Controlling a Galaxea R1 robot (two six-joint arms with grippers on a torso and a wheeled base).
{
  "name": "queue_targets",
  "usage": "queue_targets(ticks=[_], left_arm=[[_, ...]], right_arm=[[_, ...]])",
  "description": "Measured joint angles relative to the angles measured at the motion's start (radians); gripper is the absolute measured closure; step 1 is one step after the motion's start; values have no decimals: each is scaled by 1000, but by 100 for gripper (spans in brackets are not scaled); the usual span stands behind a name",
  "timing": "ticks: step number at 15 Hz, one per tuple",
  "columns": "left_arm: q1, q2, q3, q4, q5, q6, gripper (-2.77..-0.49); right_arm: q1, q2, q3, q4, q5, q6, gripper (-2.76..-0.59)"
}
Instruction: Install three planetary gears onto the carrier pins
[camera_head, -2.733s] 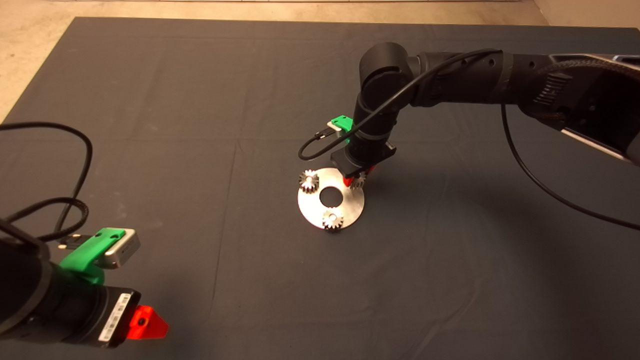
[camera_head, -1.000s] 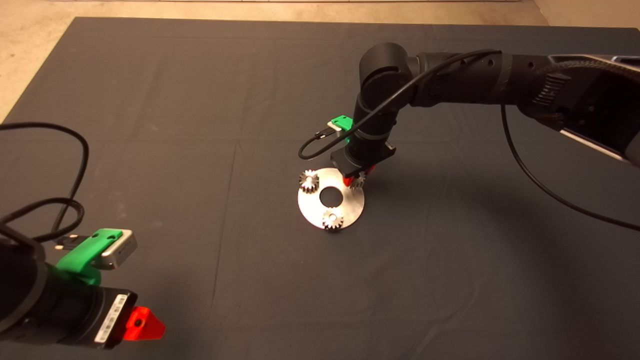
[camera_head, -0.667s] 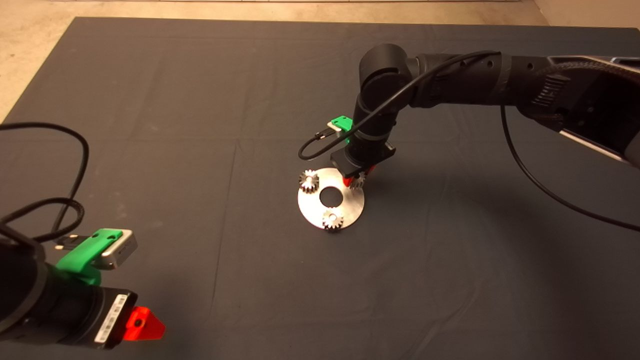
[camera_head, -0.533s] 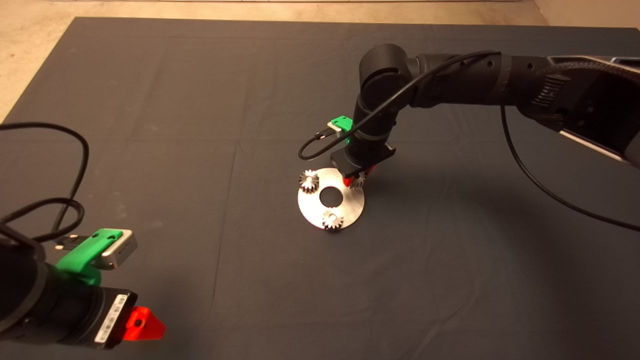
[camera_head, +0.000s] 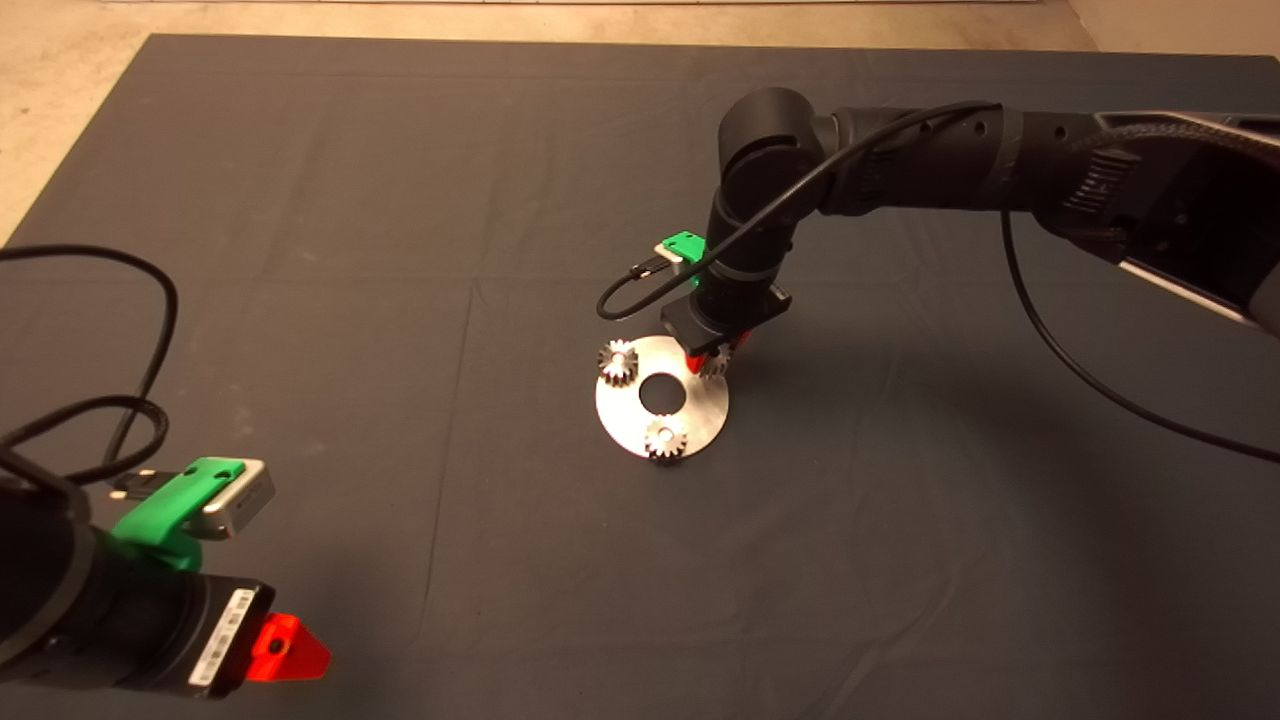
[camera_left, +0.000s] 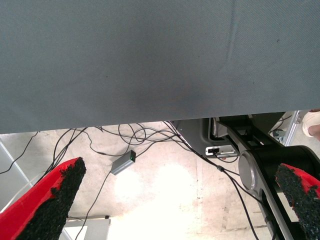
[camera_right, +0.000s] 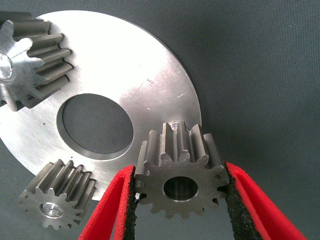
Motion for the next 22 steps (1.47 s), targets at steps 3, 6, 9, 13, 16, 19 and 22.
queue_targets(ticks=[3, 6, 9, 13, 16, 19, 22], left_arm=[[0, 0, 0, 0, 0, 0, -277], [0, 0, 0, -1, 0, 0, -277], [0, 0, 0, -1, 0, 0, -277], [0, 0, 0, -2, 0, 0, -277], [0, 0, 0, -2, 0, 0, -277], [0, 0, 0, -2, 0, 0, -277], [0, 1, 0, -2, 0, 0, -277]], right_arm=[[0, 0, 0, 0, 0, 0, -106], [0, -1, 0, 0, 0, 0, -111], [1, -1, 0, 0, 0, 0, -117], [1, -3, 0, 0, -1, 0, -129], [8, -6, 7, 0, 0, 0, -142], [86, -58, 92, 0, 0, 0, -157], [190, -161, 237, 1, 2, 29, -172]])
